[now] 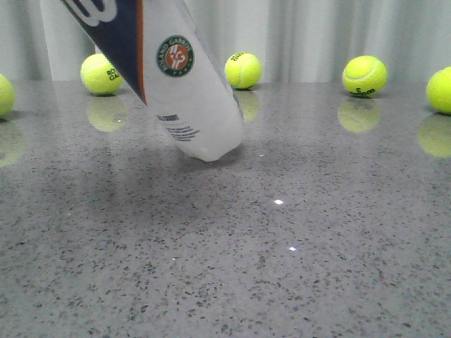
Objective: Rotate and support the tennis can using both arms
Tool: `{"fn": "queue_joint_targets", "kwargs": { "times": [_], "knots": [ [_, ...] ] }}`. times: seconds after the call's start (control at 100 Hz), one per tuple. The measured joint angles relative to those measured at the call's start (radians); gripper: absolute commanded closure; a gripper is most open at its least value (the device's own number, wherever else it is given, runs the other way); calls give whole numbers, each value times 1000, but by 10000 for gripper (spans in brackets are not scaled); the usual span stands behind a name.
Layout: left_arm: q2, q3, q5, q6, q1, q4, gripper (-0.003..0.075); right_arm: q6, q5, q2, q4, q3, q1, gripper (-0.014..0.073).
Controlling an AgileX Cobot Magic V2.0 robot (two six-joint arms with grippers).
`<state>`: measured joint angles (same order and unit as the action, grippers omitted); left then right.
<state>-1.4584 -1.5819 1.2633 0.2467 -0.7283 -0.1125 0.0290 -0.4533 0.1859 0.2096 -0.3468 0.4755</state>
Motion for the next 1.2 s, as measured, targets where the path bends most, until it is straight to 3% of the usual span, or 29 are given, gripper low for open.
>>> {"fn": "queue_joint_targets", "kwargs": {
  "times": [0.1,0.56,0.98,1.07,1.2],
  "knots": [
    [-19,-42,0,0,0,0,313,0,0,0,0,0,0,653],
    [-220,-272,0,0,41,17,311,0,0,0,0,0,0,653],
    [-233,-291,-22,0,79,27,314,0,0,0,0,0,0,653],
    [-233,-291,-49,0,81,27,346,0,0,0,0,0,0,653],
    [-227,-291,-118,0,81,29,476,0,0,0,0,0,0,653]
  ]
}}
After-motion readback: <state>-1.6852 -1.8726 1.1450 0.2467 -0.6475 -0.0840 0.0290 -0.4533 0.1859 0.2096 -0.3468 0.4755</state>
